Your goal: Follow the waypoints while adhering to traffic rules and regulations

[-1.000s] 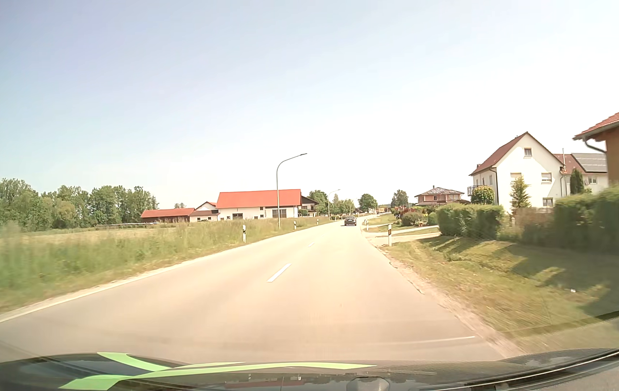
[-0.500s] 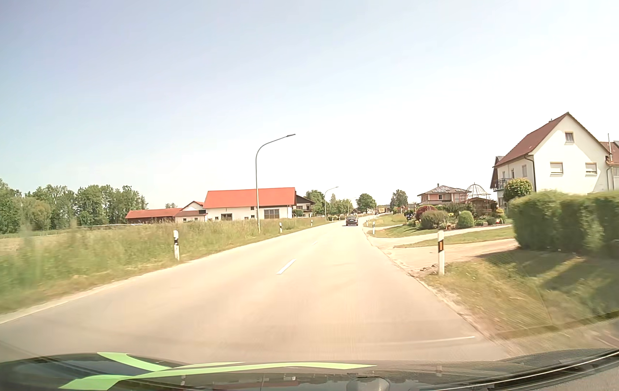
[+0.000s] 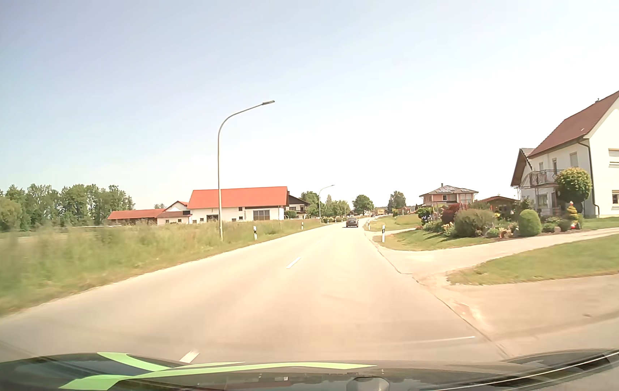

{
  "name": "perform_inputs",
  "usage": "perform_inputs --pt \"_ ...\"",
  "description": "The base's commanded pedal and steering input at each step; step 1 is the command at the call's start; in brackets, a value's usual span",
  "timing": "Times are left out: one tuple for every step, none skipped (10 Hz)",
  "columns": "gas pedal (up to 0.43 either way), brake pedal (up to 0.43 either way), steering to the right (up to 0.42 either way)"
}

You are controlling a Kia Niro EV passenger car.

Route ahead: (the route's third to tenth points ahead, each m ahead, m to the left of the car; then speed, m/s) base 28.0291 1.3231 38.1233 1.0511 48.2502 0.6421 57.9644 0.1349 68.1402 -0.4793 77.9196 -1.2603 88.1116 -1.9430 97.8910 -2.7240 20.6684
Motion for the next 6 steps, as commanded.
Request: perform_inputs --pt "0.0 0.0 0.004" --pt "0.0 0.0 0.004" --pt "0.0 0.0 0.005" --pt "0.0 0.0 0.005" --pt "0.008 0.0 0.005" --pt "0.008 0.0 0.006"
